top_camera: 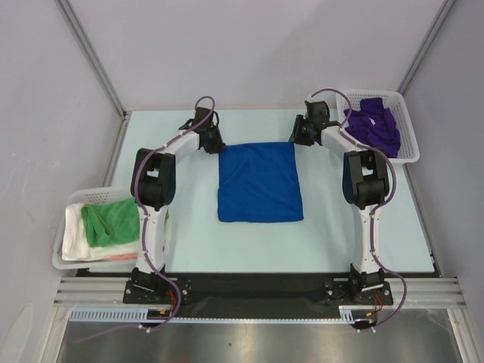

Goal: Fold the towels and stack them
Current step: Fold the towel

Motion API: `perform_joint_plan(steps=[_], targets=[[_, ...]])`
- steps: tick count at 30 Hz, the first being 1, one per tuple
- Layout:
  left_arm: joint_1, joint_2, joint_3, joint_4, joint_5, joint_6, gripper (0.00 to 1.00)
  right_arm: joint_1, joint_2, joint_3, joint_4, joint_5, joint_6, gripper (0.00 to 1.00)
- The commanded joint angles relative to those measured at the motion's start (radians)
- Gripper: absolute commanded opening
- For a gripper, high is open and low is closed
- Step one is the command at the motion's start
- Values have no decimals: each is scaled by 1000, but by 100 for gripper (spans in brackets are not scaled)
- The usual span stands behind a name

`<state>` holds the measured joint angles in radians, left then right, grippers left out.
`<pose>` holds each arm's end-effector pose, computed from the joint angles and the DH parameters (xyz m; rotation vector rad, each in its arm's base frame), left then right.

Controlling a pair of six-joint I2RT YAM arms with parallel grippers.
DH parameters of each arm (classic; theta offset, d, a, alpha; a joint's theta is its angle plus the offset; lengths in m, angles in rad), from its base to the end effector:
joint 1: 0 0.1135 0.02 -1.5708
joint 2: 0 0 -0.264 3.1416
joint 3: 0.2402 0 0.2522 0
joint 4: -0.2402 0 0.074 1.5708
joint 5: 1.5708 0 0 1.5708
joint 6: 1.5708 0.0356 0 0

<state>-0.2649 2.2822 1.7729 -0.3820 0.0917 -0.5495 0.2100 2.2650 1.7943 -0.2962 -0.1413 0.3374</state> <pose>0.4858 -0.1352 0.1613 -0.3162 2.4948 -0.4579 0.5008 0.1119 0.1830 0.0797 2.3683 0.4335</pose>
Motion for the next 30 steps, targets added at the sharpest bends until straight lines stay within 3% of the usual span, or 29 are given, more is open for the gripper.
perform_joint_plan(steps=[1, 2, 5, 10, 11, 17, 24, 30], targets=[[12, 2, 53, 31, 26, -6, 23, 2, 22, 54, -11, -14, -11, 37], [13, 2, 53, 34, 28, -6, 17, 2, 25, 54, -9, -14, -11, 34], [19, -6, 53, 41, 39, -9, 10, 0, 31, 57, -9, -7, -8, 26], [35, -10, 68, 51, 68, -12, 4, -7, 37, 65, -4, -4, -6, 17], [38, -10, 69, 54, 77, -10, 0, -9, 41, 65, -3, -6, -3, 10], [64, -4, 92, 77, 147, -3, 3, -18, 51, 74, 3, -7, 3, 0], [78, 31, 145, 52, 177, 6, 14, -20, 54, 74, 25, -12, 8, 3], [79, 48, 146, 58, 181, 19, 30, -20, 59, 85, 26, -9, 2, 26]])
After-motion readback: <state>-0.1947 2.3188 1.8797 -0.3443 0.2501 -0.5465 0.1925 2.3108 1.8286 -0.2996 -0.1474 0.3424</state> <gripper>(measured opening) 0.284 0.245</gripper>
